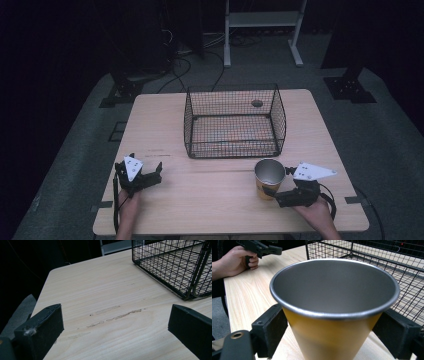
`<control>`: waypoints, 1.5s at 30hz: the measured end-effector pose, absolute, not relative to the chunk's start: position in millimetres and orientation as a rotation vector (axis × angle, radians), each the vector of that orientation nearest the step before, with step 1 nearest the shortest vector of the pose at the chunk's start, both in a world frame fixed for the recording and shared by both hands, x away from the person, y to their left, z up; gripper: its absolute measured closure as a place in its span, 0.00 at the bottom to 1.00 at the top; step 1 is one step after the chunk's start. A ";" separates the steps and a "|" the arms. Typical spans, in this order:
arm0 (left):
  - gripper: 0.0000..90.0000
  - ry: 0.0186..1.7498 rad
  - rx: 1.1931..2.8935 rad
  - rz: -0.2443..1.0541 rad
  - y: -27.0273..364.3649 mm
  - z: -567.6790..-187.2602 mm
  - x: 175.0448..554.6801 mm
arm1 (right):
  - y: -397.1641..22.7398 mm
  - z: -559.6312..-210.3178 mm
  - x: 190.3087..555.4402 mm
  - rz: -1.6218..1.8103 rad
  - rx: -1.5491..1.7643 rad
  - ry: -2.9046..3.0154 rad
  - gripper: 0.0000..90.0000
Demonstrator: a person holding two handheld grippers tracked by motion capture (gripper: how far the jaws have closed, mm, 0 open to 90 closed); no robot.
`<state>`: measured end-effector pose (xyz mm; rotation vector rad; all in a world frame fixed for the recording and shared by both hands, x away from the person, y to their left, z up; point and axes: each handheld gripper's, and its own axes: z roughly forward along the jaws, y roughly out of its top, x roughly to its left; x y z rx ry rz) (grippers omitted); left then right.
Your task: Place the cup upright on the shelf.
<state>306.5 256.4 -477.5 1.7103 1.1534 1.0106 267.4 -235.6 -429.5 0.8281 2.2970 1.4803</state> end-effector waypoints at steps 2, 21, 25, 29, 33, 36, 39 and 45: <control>0.00 1.153 1.711 1.011 256.3 -477.5 306.5 | -235.2 -428.1 269.0 1.477 0.832 2.308 0.16; 0.00 1.148 1.719 1.015 255.2 -477.7 306.5 | -227.1 -416.1 275.6 1.492 0.811 2.313 0.16; 0.00 1.149 1.719 1.014 255.3 -477.7 306.4 | -221.7 -409.9 278.2 1.495 0.786 2.315 0.16; 0.00 1.148 1.718 1.014 255.4 -477.6 306.4 | -219.1 -405.6 279.7 1.500 0.769 2.311 0.16; 0.00 1.148 1.718 1.013 255.5 -477.6 306.4 | -218.3 -403.4 281.1 1.496 0.773 2.305 0.16; 0.00 1.148 1.717 1.014 255.4 -477.6 306.4 | -218.8 -401.0 281.5 1.498 0.767 2.300 0.16; 0.00 1.150 1.717 1.013 255.6 -477.6 306.4 | -219.8 -398.7 282.3 1.499 0.765 2.292 0.16; 0.00 1.149 1.717 1.013 255.5 -477.6 306.5 | -222.4 -387.2 287.3 1.520 0.764 2.268 0.16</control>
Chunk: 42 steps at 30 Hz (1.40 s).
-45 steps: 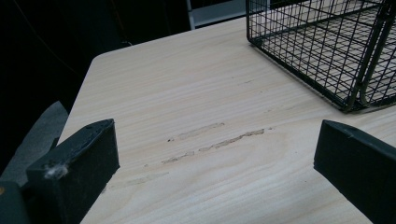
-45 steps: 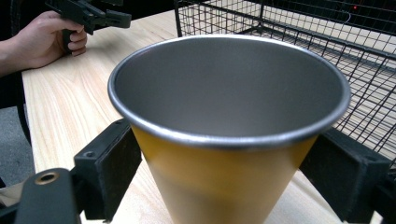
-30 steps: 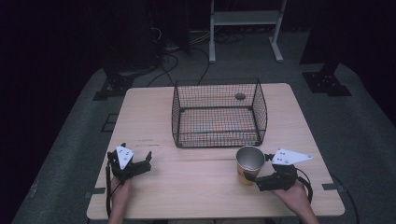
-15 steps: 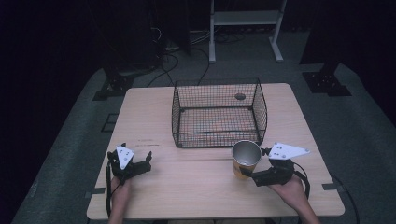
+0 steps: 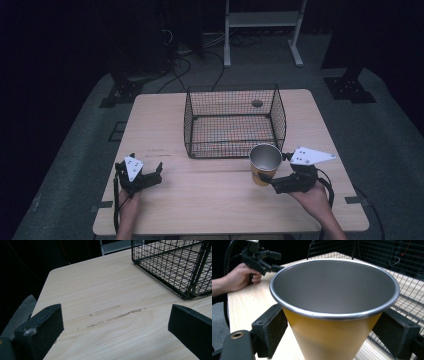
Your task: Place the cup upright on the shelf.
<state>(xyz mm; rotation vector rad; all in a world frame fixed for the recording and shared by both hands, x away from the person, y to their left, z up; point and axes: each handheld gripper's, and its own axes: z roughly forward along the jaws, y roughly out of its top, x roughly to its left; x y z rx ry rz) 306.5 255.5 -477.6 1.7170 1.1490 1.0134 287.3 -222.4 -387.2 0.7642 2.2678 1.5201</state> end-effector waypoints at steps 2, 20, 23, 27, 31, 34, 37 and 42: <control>0.00 1.151 1.716 1.013 255.7 -477.6 306.5 | -222.4 -382.6 290.1 1.525 0.764 2.261 0.16; 0.00 1.153 1.713 1.012 255.9 -477.5 306.6 | -210.9 -344.1 326.0 1.548 0.712 2.274 0.16; 0.00 1.153 1.715 1.012 256.0 -477.5 306.5 | -204.8 -335.2 333.3 1.540 0.693 2.286 0.16; 0.00 1.154 1.715 1.011 256.1 -477.5 306.5 | -197.9 -325.7 340.7 1.524 0.665 2.297 0.16; 0.00 1.152 1.715 1.011 256.2 -477.4 306.6 | -190.1 -315.3 348.3 1.510 0.639 2.308 0.16; 0.00 1.152 1.715 1.012 256.2 -477.4 306.6 | -183.3 -308.7 355.0 1.499 0.618 2.316 0.16; 0.00 1.152 1.714 1.011 256.3 -477.4 306.6 | -176.3 -303.9 362.2 1.490 0.603 2.331 0.16; 0.00 1.153 1.711 1.009 256.5 -477.4 306.4 | -168.2 -301.0 371.6 1.475 0.594 2.350 0.16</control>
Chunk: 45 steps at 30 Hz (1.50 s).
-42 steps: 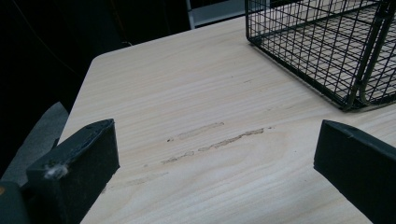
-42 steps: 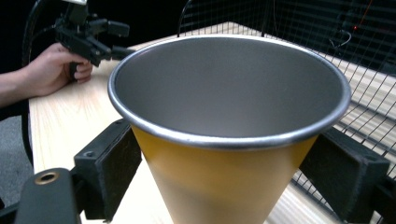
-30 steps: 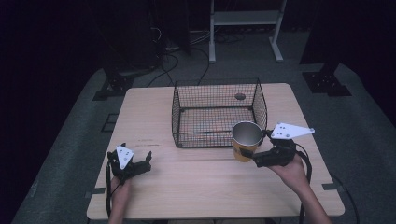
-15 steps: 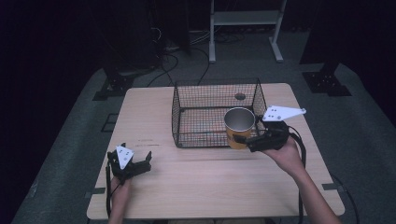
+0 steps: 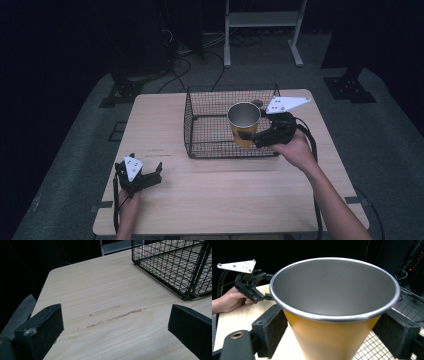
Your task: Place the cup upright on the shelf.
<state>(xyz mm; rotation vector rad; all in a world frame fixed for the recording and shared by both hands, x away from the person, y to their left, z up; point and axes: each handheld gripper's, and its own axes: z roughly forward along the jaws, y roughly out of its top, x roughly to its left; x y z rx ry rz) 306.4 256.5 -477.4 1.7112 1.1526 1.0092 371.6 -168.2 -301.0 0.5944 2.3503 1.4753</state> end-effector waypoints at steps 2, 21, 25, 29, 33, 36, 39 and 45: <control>0.00 1.154 1.711 1.008 256.6 -477.3 306.4 | -164.5 -300.4 379.4 1.475 0.592 2.362 0.16; 0.00 1.161 1.704 1.000 258.0 -477.2 306.8 | -153.4 -296.8 434.8 1.497 0.612 2.432 0.16; 0.00 1.160 1.703 0.999 258.3 -477.2 306.8 | -150.1 -294.3 441.0 1.504 0.607 2.433 0.16; 0.00 1.160 1.701 0.998 258.3 -477.2 306.8 | -144.3 -294.7 449.3 1.507 0.597 2.439 0.16; 0.00 1.162 1.698 0.996 258.5 -477.1 306.8 | -137.7 -299.0 459.2 1.499 0.601 2.464 0.16; 0.00 1.161 1.698 0.995 258.6 -477.2 306.8 | -133.1 -303.1 467.4 1.499 0.597 2.486 0.16; 0.00 1.163 1.694 0.993 258.6 -477.2 306.8 | -129.6 -308.8 475.4 1.492 0.610 2.507 0.16; 0.00 1.164 1.693 0.991 258.8 -477.2 306.8 | -126.3 -325.0 488.9 1.487 0.638 2.550 0.16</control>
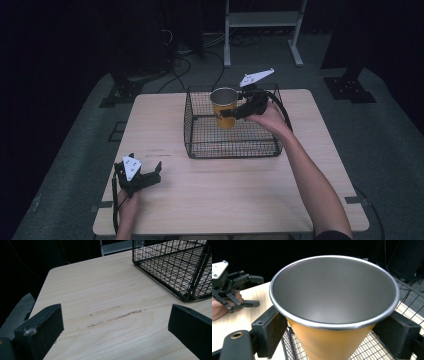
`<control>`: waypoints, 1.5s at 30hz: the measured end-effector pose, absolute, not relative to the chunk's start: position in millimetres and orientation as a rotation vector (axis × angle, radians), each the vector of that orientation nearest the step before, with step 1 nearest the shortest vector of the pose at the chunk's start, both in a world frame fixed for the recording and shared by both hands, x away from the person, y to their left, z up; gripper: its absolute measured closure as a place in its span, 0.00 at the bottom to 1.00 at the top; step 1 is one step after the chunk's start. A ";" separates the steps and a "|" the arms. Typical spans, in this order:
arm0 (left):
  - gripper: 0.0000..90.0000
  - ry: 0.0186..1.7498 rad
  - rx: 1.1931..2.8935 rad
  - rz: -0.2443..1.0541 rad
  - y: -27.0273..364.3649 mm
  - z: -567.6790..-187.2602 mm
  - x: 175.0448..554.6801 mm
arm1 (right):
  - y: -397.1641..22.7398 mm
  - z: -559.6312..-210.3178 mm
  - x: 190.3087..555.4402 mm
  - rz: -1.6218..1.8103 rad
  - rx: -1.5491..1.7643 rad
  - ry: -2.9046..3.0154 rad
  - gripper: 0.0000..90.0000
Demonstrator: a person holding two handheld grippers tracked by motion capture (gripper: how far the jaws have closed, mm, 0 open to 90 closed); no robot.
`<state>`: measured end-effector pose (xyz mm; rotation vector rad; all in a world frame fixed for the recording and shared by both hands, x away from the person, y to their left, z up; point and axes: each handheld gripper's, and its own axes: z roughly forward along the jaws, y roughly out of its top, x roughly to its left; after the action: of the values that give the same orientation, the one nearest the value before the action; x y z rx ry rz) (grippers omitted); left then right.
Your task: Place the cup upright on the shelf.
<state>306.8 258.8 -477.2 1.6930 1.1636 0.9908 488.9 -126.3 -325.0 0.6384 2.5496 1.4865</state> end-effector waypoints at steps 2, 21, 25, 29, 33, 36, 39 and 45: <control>0.00 1.164 1.693 0.991 258.9 -477.2 306.8 | -123.2 -332.6 494.1 1.486 0.646 2.570 0.16; 0.00 1.166 1.695 0.987 259.5 -477.0 306.6 | -119.4 -369.2 513.9 1.339 0.688 2.664 0.16; 0.00 1.165 1.692 0.987 259.3 -477.0 306.7 | -120.1 -375.5 513.2 1.313 0.682 2.652 0.16; 0.00 1.165 1.693 0.988 259.3 -477.0 306.6 | -121.2 -381.5 514.1 1.288 0.688 2.645 0.16; 0.00 1.165 1.692 0.987 259.3 -477.1 306.7 | -123.9 -389.4 515.6 1.256 0.689 2.634 0.16; 0.00 1.165 1.693 0.987 259.3 -477.0 306.7 | -124.1 -391.5 516.4 1.229 0.696 2.633 0.16; 0.00 1.165 1.692 0.987 259.3 -477.1 306.7 | -123.6 -394.6 517.0 1.208 0.698 2.646 0.15; 0.00 1.164 1.692 0.988 259.1 -477.1 306.6 | -120.1 -400.4 517.7 1.150 0.692 2.666 0.15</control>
<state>306.6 259.1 -477.1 1.6922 1.1637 0.9876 517.7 -120.1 -400.4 0.6918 2.6656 1.1496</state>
